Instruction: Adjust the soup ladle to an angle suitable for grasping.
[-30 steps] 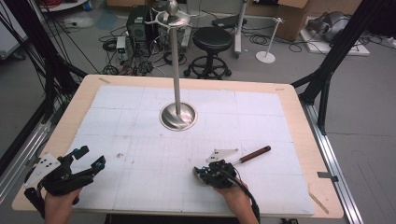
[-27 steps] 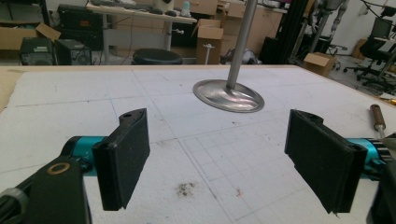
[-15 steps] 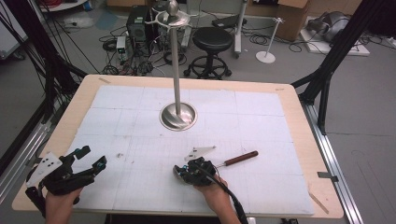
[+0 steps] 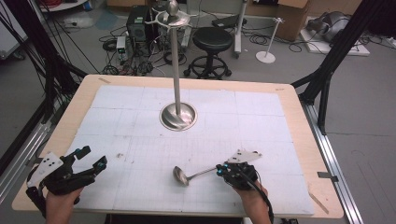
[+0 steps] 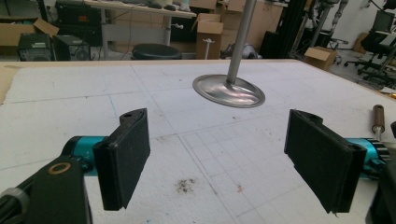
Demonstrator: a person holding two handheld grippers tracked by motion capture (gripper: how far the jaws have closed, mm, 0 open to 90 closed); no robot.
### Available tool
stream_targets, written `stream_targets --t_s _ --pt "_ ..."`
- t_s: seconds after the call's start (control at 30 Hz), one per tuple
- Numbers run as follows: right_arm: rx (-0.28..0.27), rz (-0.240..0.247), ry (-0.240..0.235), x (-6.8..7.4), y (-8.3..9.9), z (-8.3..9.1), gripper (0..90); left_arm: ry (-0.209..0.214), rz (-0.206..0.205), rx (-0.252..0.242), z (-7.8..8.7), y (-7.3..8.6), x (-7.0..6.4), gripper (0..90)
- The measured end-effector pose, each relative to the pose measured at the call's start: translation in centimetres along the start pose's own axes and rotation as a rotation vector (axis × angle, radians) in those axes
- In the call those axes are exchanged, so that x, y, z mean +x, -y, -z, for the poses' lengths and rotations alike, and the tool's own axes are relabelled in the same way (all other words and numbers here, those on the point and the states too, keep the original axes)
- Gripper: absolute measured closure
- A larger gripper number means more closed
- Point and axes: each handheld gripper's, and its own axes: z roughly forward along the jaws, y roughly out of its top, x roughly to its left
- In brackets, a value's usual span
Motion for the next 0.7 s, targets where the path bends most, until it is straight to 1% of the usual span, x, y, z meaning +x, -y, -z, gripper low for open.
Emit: stream_targets --t_s 0.03,0.07,0.13,0.17,0.2,0.3,0.33,0.37,0.4,0.43,0.47,0.5,0.6,0.63,0.7 --pt "0.000 0.000 0.000 0.0 0.0 0.0 89.7 0.001 0.002 -0.001 0.0 0.0 0.0 22.7" --pt "-0.001 0.000 0.001 0.0 0.4 0.1 89.7 0.000 0.000 -0.001 0.0 0.0 0.0 22.7" --pt "-0.006 0.019 -0.012 0.4 0.9 0.0 89.8 0.002 -0.001 0.002 -0.1 0.0 0.0 22.7" --pt "0.000 0.038 -0.026 0.9 0.8 -0.3 89.7 0.002 -0.002 0.004 -0.1 0.0 0.0 22.7" --pt "0.007 0.050 -0.028 1.2 0.7 -0.5 89.7 0.002 -0.001 0.004 -0.1 0.0 0.0 22.7" --pt "0.039 0.071 -0.050 2.3 0.1 -1.8 89.7 0.001 0.003 0.003 -0.1 0.0 0.0 22.7" --pt "0.048 0.075 -0.046 2.5 0.0 -2.0 89.7 0.002 0.003 0.001 -0.1 0.0 0.0 22.7" --pt "0.045 0.085 -0.036 2.8 -0.1 -2.3 89.7 0.001 0.003 -0.001 0.0 0.0 0.0 22.7" --pt "0.040 0.081 -0.050 3.0 -0.3 -2.4 89.7 0.003 0.006 -0.006 0.0 0.0 0.1 22.7" --pt "0.041 0.085 -0.050 3.2 -0.5 -2.6 89.7 0.001 0.003 -0.006 0.1 -0.1 0.1 22.7" --pt "0.050 0.092 -0.038 3.4 -0.6 -2.9 89.8 -0.001 0.006 -0.005 0.1 -0.1 0.1 22.8" --pt "0.042 0.084 -0.022 3.6 -1.0 -3.2 89.8 -0.001 0.008 -0.007 0.2 0.0 0.1 22.8" --pt "0.036 0.085 -0.013 3.9 -1.2 -3.5 89.8 0.001 0.007 -0.010 0.2 -0.1 0.1 22.8" --pt "0.037 0.101 -0.015 4.0 -1.3 -3.8 89.8 0.001 0.005 -0.010 0.1 -0.1 0.1 22.8" --pt "0.038 0.112 -0.003 4.4 -1.6 -4.3 89.8 0.000 0.005 -0.008 0.1 -0.1 0.0 22.8"
